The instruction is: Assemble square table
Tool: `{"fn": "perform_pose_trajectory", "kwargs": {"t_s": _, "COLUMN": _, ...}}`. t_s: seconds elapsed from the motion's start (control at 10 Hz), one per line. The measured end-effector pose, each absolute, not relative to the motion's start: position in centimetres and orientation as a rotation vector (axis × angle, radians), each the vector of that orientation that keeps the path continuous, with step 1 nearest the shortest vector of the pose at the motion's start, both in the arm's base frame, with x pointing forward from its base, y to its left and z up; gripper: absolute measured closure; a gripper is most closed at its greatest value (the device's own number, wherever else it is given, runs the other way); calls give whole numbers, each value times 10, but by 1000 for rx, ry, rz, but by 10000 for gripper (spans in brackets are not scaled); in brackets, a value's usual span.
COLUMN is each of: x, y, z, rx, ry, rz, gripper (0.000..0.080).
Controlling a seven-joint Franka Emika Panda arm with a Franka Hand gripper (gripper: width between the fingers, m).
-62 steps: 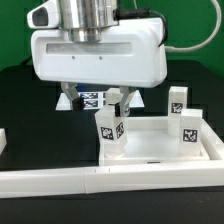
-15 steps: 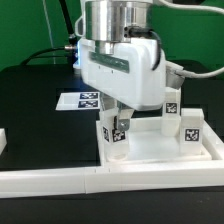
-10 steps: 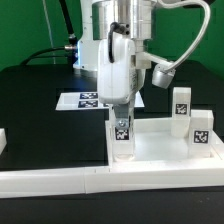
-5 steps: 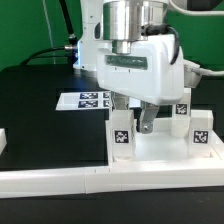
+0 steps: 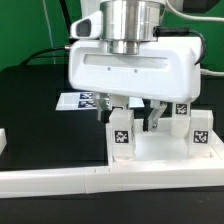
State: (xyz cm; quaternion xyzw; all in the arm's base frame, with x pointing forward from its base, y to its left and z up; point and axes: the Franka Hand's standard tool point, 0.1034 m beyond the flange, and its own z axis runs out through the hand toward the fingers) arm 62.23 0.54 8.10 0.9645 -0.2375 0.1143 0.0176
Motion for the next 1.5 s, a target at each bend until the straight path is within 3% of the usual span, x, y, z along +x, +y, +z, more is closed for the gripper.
{"fn": "perform_pose_trajectory", "kwargs": {"t_s": 0.3, "x": 622, "y": 5, "z": 81, "rx": 2994, "ry": -734, "rz": 360, "gripper": 151}}
{"fn": "perform_pose_trajectory", "kwargs": {"t_s": 0.5, "x": 622, "y": 5, "z": 80, "rx": 2983, "ry": -796, "rz": 362, "gripper": 419}}
{"fn": "perform_pose_trajectory", "kwargs": {"t_s": 0.6, "x": 622, "y": 5, "z": 80, "rx": 2962, "ry": -897, "rz": 364, "gripper": 419}}
{"fn": "perform_pose_trajectory", "kwargs": {"t_s": 0.7, "x": 622, "y": 5, "z": 80, "rx": 2936, "ry": -1004, "rz": 366, "gripper": 511}}
{"fn": "perform_pose_trajectory", "kwargs": {"t_s": 1.5, "x": 620, "y": 1, "z": 79, "rx": 2268, "ry": -2345, "rz": 168, "gripper": 509}}
